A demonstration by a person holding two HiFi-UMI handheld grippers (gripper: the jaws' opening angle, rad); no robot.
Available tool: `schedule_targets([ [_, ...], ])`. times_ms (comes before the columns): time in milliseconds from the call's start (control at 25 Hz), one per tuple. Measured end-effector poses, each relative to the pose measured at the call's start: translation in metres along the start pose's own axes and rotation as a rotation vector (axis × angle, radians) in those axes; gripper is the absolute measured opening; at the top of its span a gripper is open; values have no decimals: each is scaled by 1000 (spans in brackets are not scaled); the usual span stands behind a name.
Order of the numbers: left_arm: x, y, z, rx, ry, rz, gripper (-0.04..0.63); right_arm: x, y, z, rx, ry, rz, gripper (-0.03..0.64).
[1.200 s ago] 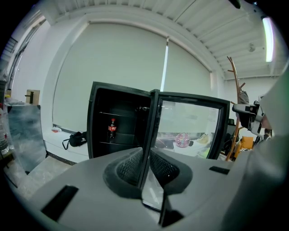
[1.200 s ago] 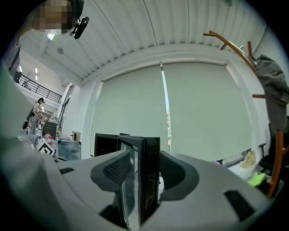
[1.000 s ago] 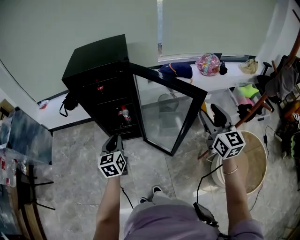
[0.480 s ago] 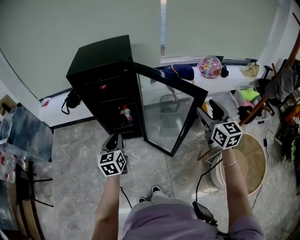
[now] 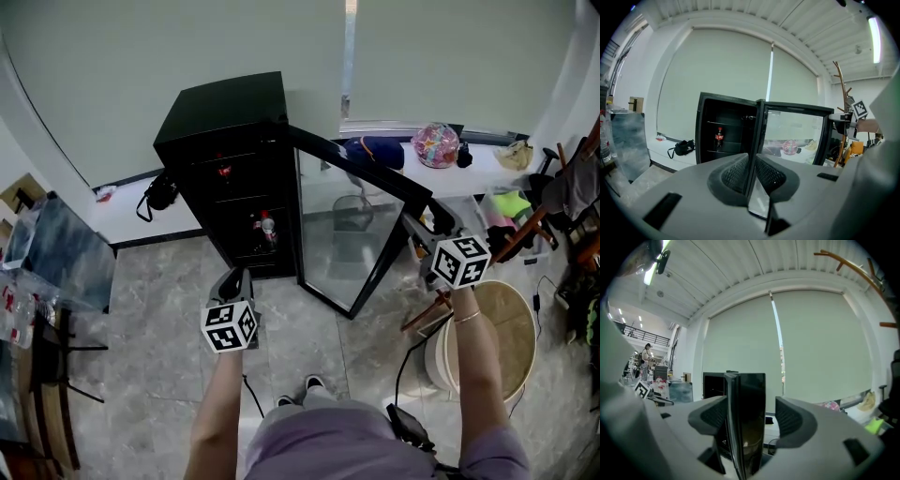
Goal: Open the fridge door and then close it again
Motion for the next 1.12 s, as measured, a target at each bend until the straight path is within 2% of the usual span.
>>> schedule_targets([
  [280,3,2,1,9,1,-9,46,-8,3,3,4,-2,-40,280],
  [520,3,2,3,17,1,-12,44,-7,3,5,6,-9,-27,233],
  [1120,8,2,9,32,-2,-10,43,5,28,6,7,-32,-50,236],
])
Point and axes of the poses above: the fingertips, and each gripper's own axes: x backward along the fingers, y to its left, z out of its underside, the point moved 8 cm from there along x, backward along the fingers, and after that the axes turned 3 degrees about x, right-handed, at the moved point
